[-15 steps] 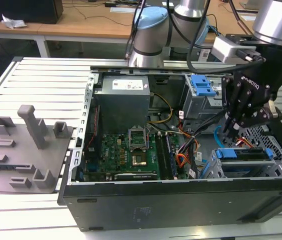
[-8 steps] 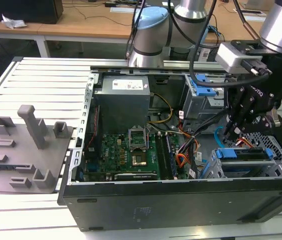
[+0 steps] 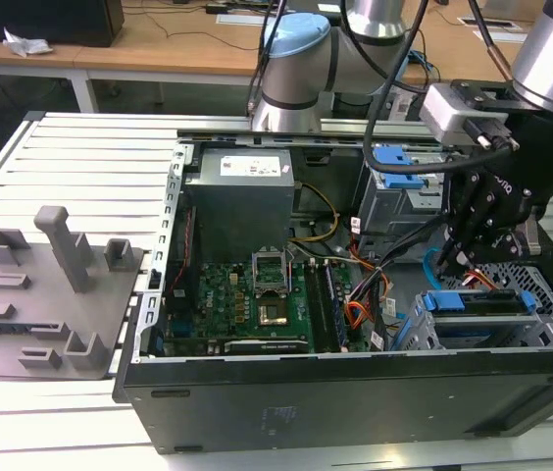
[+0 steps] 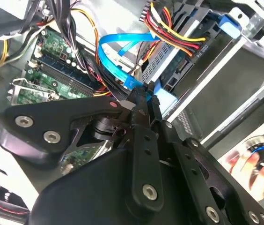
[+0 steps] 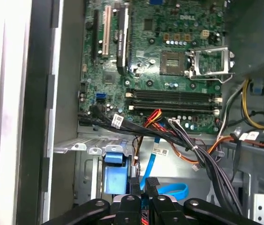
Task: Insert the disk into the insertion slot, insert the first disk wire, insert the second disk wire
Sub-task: 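Insert the second disk wire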
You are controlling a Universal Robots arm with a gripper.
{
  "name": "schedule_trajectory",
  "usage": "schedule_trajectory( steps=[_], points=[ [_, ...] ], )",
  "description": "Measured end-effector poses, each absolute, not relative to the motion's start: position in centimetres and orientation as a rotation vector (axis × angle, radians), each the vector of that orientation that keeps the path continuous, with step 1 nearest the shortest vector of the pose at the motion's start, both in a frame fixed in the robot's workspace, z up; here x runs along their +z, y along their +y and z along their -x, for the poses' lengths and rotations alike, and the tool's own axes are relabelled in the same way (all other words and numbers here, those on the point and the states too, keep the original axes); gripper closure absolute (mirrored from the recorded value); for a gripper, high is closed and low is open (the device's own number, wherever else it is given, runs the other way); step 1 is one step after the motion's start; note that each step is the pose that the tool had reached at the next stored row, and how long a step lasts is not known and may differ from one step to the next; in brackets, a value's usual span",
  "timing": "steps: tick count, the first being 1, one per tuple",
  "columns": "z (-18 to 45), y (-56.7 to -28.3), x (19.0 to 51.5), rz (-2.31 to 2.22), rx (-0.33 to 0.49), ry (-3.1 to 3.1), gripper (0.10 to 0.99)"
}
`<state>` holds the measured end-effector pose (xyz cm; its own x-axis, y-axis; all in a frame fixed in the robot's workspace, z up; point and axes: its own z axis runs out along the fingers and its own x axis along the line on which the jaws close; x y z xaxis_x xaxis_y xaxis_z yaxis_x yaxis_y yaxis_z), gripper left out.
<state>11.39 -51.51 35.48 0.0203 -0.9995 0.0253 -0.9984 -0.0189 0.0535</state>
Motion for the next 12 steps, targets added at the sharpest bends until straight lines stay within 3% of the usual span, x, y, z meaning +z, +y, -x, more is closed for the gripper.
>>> schedule_trajectory(
  steps=[12],
  points=[
    [-13.0,-53.0,35.0,-2.18,-0.035,-2.178,0.925]
  ],
)
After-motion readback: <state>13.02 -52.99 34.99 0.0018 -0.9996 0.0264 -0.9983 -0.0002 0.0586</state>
